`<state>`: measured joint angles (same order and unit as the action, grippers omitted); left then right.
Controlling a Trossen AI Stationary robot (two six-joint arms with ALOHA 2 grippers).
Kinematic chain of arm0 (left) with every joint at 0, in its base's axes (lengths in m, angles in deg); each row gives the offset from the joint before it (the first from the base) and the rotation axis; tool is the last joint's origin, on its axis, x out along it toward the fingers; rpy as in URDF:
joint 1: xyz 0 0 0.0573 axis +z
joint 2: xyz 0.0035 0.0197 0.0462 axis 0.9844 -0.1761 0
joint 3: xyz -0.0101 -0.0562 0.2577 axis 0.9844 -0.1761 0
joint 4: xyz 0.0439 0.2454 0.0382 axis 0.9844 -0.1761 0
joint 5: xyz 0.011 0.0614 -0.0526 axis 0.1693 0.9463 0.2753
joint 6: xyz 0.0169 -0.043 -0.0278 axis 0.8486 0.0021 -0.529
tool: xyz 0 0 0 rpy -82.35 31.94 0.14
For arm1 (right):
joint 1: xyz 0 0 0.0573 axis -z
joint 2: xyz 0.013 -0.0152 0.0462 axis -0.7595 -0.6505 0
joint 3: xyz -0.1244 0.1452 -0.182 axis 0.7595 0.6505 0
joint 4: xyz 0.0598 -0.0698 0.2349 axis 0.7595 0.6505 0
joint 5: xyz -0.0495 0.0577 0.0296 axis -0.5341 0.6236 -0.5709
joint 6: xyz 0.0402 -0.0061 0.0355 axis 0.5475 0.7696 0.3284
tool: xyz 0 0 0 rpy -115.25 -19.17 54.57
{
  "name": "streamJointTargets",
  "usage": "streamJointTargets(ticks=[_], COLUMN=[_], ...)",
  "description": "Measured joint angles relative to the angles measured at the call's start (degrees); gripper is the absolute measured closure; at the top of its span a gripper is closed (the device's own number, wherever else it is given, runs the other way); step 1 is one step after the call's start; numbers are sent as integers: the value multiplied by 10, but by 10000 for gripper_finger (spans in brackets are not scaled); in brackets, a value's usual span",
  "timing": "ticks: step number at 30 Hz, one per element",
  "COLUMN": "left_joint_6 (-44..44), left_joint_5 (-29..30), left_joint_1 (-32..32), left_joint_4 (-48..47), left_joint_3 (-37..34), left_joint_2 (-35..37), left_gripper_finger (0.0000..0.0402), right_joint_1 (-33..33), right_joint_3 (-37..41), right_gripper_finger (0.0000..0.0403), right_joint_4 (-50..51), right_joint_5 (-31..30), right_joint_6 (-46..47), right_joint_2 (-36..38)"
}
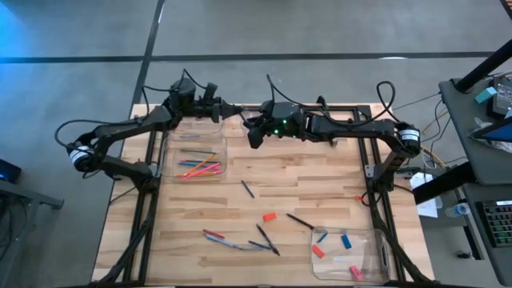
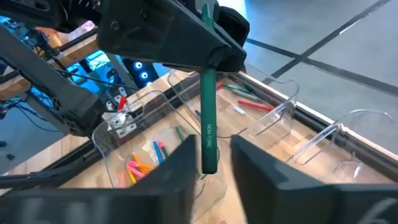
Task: Sort crayons/erasers/pens/pencils in bins
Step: Put the green crayon into the top left transparent bin
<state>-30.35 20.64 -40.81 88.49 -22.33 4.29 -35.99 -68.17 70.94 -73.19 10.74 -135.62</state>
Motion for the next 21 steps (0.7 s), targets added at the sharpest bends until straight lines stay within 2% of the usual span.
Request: streamJointTargets(ticks=[6, 10, 15, 19, 21], left_joint_6=[5, 6, 2, 5, 26], left_joint_5=[-1, -1, -13, -15, -15], left_joint_1=[9, 23, 48, 73, 88], left_joint_4=[0, -1, -9, -10, -44], left_joint_3=[0, 0, 2, 6, 9], left_joint_2=[0, 0, 11, 28, 39], left_gripper_finger=[384, 384, 384, 384, 384], right_joint_1=[0, 0, 0, 0, 0], right_joint_3=[0, 0, 0, 0, 0], right_gripper_finger=[191, 134, 103, 100, 103], right_joint_4=[4, 4, 5, 5, 7], right_joint_5=[8, 8, 8, 10, 10], right_joint_6=[2, 3, 11, 29, 29], right_joint_2=[0, 0, 0, 0, 0])
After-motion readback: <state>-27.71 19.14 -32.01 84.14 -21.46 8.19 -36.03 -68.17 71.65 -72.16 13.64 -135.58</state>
